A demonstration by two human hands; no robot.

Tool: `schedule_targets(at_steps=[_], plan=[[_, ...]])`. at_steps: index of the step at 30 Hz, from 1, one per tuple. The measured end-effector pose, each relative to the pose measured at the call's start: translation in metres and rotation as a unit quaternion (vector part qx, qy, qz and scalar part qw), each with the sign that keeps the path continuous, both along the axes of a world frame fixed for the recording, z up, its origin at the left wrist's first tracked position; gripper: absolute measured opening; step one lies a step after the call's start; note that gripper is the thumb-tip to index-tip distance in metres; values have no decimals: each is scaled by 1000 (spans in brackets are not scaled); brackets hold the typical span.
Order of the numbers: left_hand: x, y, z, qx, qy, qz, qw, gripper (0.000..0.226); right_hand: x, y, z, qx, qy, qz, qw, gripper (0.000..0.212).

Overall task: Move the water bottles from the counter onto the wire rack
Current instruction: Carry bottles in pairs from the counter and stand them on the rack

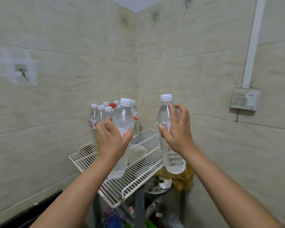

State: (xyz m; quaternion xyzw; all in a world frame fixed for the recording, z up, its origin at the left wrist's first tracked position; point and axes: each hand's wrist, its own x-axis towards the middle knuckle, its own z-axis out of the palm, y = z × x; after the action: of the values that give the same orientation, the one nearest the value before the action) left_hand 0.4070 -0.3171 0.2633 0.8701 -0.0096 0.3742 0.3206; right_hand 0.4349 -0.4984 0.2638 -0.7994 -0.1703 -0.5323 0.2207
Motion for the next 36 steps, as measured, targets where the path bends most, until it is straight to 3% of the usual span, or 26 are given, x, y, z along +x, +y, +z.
schedule_targets(at_steps=[9, 19, 22, 32, 36], plan=[[94, -61, -9, -25, 82, 91, 992, 72, 114, -55, 2, 73, 113, 163, 977, 82], [199, -81, -14, 11, 98, 130, 987, 77, 236, -37, -23, 47, 152, 212, 964, 66], [223, -83, -21, 10, 117, 124, 985, 77, 265, -28, -31, 54, 187, 233, 953, 73], [238, -68, -45, 4, 106, 168, 980, 77, 299, -42, -42, -10, 246, 306, 919, 77], [232, -71, -31, 57, 111, 191, 974, 68, 297, -59, -29, -64, 180, 281, 940, 65]])
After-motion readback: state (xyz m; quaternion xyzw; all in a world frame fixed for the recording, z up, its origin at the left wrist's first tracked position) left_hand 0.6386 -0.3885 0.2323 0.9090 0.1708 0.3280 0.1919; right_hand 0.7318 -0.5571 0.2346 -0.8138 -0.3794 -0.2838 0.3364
